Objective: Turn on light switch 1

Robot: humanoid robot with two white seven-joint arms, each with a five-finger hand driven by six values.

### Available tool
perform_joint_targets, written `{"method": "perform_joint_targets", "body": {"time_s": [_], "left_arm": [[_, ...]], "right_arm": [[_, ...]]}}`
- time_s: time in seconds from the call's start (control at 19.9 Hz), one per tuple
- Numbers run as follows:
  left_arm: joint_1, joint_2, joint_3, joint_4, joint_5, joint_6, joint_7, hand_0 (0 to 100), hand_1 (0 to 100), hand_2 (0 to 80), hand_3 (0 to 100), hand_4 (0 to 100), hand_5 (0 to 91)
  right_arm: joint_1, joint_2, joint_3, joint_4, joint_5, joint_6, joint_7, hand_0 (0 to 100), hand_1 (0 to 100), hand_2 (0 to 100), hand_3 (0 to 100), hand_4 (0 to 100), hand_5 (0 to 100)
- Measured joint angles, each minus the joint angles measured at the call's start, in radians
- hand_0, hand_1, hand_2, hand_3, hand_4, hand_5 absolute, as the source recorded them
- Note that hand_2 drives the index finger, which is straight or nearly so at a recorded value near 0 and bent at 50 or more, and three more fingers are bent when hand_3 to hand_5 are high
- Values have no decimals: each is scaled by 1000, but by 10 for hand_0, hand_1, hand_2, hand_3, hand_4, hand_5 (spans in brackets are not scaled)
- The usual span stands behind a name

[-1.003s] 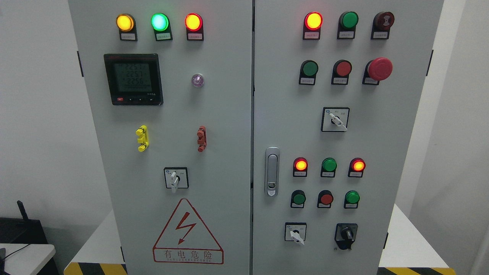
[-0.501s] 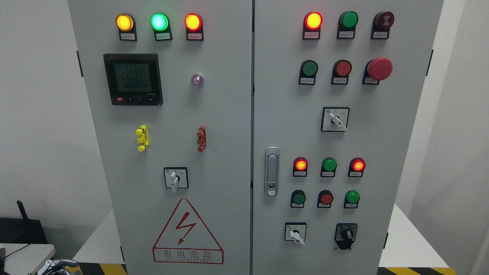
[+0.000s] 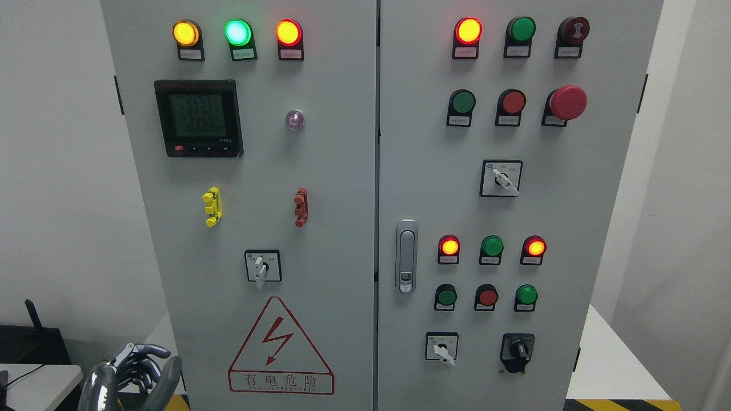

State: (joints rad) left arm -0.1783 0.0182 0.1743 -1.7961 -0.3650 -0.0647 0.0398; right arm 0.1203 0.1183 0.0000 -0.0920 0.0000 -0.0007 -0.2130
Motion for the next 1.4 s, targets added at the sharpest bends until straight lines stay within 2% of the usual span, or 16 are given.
{"method": "perform_joint_targets", "body": {"time_s": [0.35,0.7,1.0,1.25,1.4], "left_arm": [[-40,-50,-102,-9,-107,120,144,147,447,539,918,921,853],[-81,-80,-166,-15,-164,210,224,152,470,537,924,925,853],[-117,-95,-204,-17,-184,292,307,155,482,535,933,931,854],[-146,-103,-236,-16,-181,330,339,156,493,525,937,933,856],[-158,-106,-252,-15,-159,343,350,153,505,509,930,931,854]], "right_arm": [[0,0,0,0,0,0,0,120,389,0,0,0,0],[0,0,0,0,0,0,0,120,389,0,0,0,0],[0,0,0,0,0,0,0,120,389,0,0,0,0],[0,0,0,0,0,0,0,120,389,0,0,0,0],[0,0,0,0,0,0,0,120,389,0,0,0,0]]}}
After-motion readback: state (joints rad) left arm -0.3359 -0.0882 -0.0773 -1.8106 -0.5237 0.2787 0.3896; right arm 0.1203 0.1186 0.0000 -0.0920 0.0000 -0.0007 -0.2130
